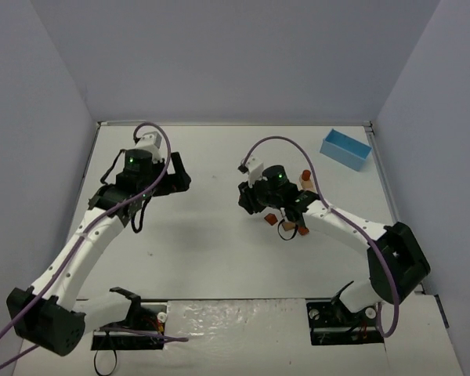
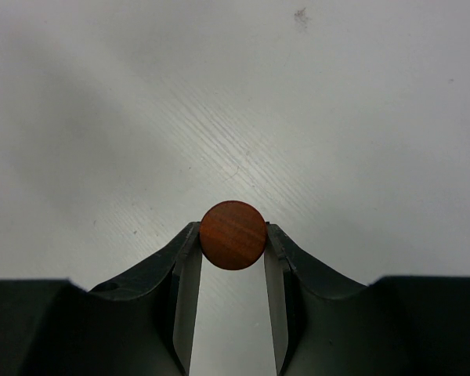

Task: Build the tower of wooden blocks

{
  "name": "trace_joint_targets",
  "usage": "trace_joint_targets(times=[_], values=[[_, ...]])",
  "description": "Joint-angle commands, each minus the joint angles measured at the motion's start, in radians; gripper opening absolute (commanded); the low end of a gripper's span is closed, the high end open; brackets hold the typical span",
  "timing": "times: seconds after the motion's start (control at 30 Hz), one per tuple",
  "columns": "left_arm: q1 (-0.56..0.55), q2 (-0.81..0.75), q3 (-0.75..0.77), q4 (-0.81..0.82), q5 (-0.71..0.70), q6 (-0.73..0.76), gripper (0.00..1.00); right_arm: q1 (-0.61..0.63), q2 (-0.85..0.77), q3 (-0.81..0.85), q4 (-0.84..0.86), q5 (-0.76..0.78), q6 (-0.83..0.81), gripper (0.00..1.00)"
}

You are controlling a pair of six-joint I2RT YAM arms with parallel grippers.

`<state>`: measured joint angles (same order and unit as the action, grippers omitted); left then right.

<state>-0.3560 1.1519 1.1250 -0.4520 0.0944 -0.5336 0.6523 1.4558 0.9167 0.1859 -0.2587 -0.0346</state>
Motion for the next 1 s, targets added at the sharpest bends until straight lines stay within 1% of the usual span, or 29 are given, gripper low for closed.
trace_joint_targets(times=[0.0, 0.17, 0.27, 0.4, 0.5, 0.53, 0.57, 0.6, 0.67, 0.73, 0.93, 0.97], values=[[0.0, -0.153, -0.102, -0.053, -0.264, 0.214, 0.96, 0.074, 0.094, -0.03, 0.262, 0.122, 0.072, 0.0], [0.0, -0.278, -0.224, -0.022, -0.311, 0.262, 0.97, 0.135, 0.221, -0.064, 0.376, 0.181, 0.093, 0.0], [0.002, -0.353, -0.305, 0.011, -0.325, 0.271, 0.97, 0.158, 0.261, -0.08, 0.43, 0.217, 0.103, 0.0], [0.002, -0.405, -0.357, 0.044, -0.356, 0.27, 0.97, 0.173, 0.305, -0.103, 0.465, 0.229, 0.102, 0.01], [0.001, -0.406, -0.358, 0.044, -0.371, 0.269, 0.97, 0.182, 0.316, -0.118, 0.469, 0.238, 0.102, 0.05], [0.0, -0.404, -0.358, 0.045, -0.377, 0.271, 0.97, 0.185, 0.317, -0.123, 0.469, 0.244, 0.1, 0.09], [0.0, -0.403, -0.358, 0.047, -0.381, 0.273, 0.97, 0.186, 0.316, -0.131, 0.468, 0.249, 0.099, 0.16], [0.0, -0.402, -0.357, 0.048, -0.384, 0.276, 0.97, 0.187, 0.313, -0.137, 0.468, 0.252, 0.1, 0.22], [0.0, -0.402, -0.355, 0.049, -0.39, 0.28, 0.97, 0.187, 0.302, -0.146, 0.468, 0.255, 0.102, 0.29], [0.0, -0.405, -0.355, 0.045, -0.39, 0.28, 0.97, 0.187, 0.291, -0.147, 0.456, 0.256, 0.1, 0.46], [0.0, -0.411, -0.356, 0.042, -0.382, 0.281, 0.97, 0.185, 0.243, -0.109, 0.396, 0.256, 0.08, 0.63], [0.0, -0.405, -0.356, 0.042, -0.378, 0.281, 0.97, 0.186, 0.235, -0.099, 0.382, 0.256, 0.078, 0.64]])
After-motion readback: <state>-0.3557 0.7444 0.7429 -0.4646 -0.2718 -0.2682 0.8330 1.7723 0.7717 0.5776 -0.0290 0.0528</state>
